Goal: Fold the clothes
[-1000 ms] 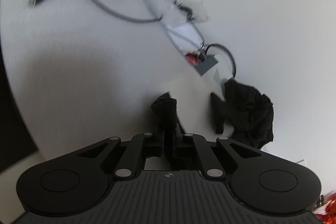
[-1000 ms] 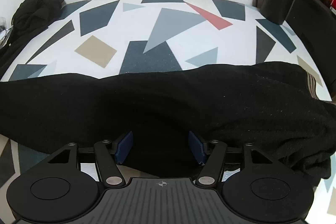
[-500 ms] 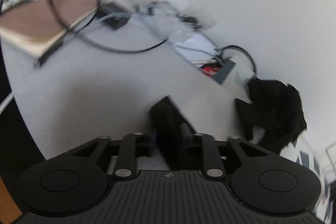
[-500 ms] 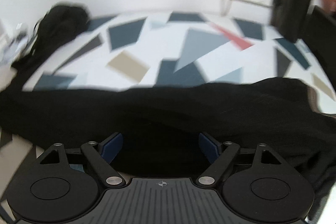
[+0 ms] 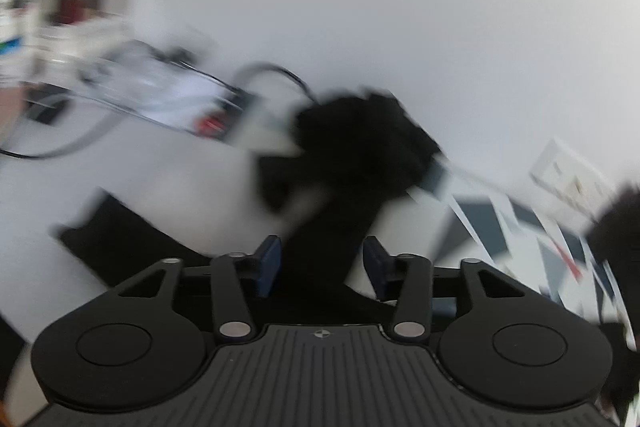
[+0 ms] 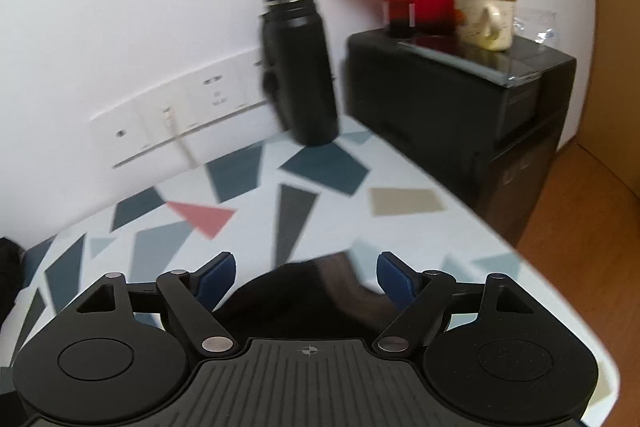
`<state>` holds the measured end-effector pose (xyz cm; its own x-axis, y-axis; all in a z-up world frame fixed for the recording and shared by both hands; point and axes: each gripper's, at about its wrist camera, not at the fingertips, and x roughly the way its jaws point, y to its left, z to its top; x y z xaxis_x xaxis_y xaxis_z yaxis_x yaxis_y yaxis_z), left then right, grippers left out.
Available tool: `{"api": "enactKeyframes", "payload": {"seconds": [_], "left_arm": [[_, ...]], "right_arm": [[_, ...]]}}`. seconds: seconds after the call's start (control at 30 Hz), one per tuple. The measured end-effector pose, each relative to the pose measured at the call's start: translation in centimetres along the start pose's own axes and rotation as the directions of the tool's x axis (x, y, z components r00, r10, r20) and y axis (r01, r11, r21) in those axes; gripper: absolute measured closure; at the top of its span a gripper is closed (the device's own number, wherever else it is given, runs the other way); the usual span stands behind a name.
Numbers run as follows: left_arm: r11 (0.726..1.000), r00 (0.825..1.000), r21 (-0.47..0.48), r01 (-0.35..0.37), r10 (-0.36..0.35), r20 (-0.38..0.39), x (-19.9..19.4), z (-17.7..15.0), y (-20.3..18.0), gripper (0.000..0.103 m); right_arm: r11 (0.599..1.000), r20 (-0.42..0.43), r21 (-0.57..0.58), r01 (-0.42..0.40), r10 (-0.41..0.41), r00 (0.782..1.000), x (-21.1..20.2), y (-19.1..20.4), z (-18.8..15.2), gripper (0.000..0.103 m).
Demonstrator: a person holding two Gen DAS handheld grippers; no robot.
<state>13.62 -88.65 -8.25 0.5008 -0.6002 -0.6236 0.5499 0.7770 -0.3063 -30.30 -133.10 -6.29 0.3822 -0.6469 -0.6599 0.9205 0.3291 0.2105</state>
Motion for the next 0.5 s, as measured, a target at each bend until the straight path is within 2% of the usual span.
{"api": "enactKeyframes", "payload": {"seconds": [0.1,0.17,0.3,0.43,0.47,0.5], "left_arm": [[0.999,0.997,0.033,0.012,-0.009,-0.075,2.1,-2.1,-2.6,0.055],[0.999,0.994,0.046,0.007,-0.002,-0.111,3.3,-3.2,-3.9,0.055],[0.995,0.983,0.088,-0.052,0.066,-0.169,5.1,-4.2,-5.1,0.055],[0.983,0.962,0.131,-0.132,0.159,-0.221,6.3,-4.9,-5.7,0.055],[0.979,0.961,0.143,-0.143,0.172,-0.216,6.3,-5.1,-5.8,0.055],[0.976,0.960,0.156,-0.154,0.186,-0.211,6.3,-5.3,-6.0,0.055]], "right_arm": [[0.999,-0.052,-0.047,-0.013,0.011,0.999,1.9,-0.1,-0.2,0.041],[0.997,-0.088,-0.080,-0.023,0.016,0.996,3.2,0.0,-0.5,0.042],[0.989,-0.158,-0.143,-0.048,0.025,0.987,5.9,0.2,-0.9,0.042],[0.976,-0.228,-0.204,-0.076,0.028,0.973,8.5,0.3,-1.4,0.039],[0.972,-0.246,-0.219,-0.083,0.028,0.969,9.2,0.3,-1.5,0.041],[0.968,-0.263,-0.234,-0.091,0.028,0.964,9.8,0.4,-1.6,0.048]]}}
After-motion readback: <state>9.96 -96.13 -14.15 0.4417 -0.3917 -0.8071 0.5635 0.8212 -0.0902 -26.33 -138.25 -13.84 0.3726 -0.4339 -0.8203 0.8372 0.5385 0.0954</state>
